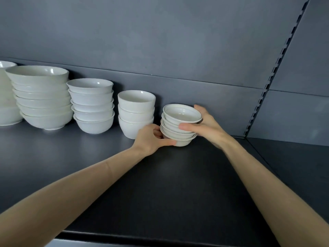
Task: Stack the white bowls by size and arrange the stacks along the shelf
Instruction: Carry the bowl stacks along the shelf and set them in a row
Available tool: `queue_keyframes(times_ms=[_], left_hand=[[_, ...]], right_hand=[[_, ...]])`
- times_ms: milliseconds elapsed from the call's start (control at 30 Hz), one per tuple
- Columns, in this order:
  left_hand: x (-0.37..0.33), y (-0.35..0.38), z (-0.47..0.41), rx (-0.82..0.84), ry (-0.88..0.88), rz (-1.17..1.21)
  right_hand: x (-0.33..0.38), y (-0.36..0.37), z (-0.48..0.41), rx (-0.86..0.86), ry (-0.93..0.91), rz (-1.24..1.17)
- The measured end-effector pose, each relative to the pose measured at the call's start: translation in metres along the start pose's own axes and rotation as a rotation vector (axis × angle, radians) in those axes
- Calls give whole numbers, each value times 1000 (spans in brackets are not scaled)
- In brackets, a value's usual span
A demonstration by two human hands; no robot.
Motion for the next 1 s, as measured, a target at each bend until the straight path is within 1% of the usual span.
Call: queue_keyframes(times_ms=[233, 500, 1000], left_hand=[[5, 1, -2, -48, -2, 0], [9, 2, -4, -40, 18, -3], [13, 5, -7, -13, 22, -1]], right_hand=[[-9, -4, -2, 5, 60, -139], [-10, -9, -5, -70, -13, -101], [-14, -9, -6, -81, -49, -127]])
Point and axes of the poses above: each hand's wrist, its own z-axis away from the middle knuckle, its own y-axis out of the palm, x = y × z, the point moved 9 cm from there along -z, towards the middle knuckle
